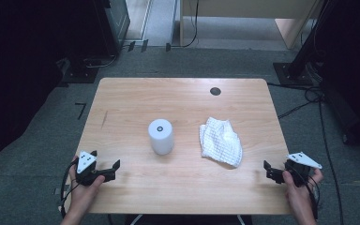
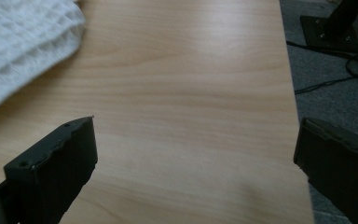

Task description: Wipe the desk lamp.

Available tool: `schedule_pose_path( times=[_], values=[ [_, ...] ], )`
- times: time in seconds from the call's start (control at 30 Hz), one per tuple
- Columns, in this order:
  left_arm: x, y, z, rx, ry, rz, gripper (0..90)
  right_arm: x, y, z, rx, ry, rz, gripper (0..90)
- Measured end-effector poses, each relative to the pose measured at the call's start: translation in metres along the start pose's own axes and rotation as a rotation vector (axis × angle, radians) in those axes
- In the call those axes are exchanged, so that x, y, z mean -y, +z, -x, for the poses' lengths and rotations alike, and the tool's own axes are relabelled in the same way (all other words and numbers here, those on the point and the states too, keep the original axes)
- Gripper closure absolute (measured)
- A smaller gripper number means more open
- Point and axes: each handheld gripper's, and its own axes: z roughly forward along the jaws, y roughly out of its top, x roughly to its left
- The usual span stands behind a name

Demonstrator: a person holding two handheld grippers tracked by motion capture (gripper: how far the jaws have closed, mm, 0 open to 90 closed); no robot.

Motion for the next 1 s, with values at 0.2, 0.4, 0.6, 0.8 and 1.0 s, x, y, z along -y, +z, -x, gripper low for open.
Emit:
schedule_pose_path(
  times=[0.2,0.4,0.6,0.8,1.0],
  values=[
    [0.008,-0.011,-0.011,-0.024,0.008,-0.049,0.0,0.019,-0.006,0.006,0.006,-0.029,-0.04,0.0],
    [0.013,-0.006,-0.007,-0.031,0.051,-0.13,0.0,0.021,-0.003,0.004,0.03,-0.046,-0.067,0.0],
    [0.013,-0.004,-0.01,-0.031,0.023,-0.167,0.4,0.02,0.003,0.001,0.017,-0.054,-0.117,0.0],
    [0.012,0.001,-0.011,-0.068,0.004,-0.223,7.3,0.021,0.005,0.004,-0.039,-0.037,-0.125,0.0],
    [0.011,0.003,-0.01,-0.069,0.005,-0.247,7.4,0.022,0.005,0.004,-0.04,-0.038,-0.12,0.0]
  ],
)
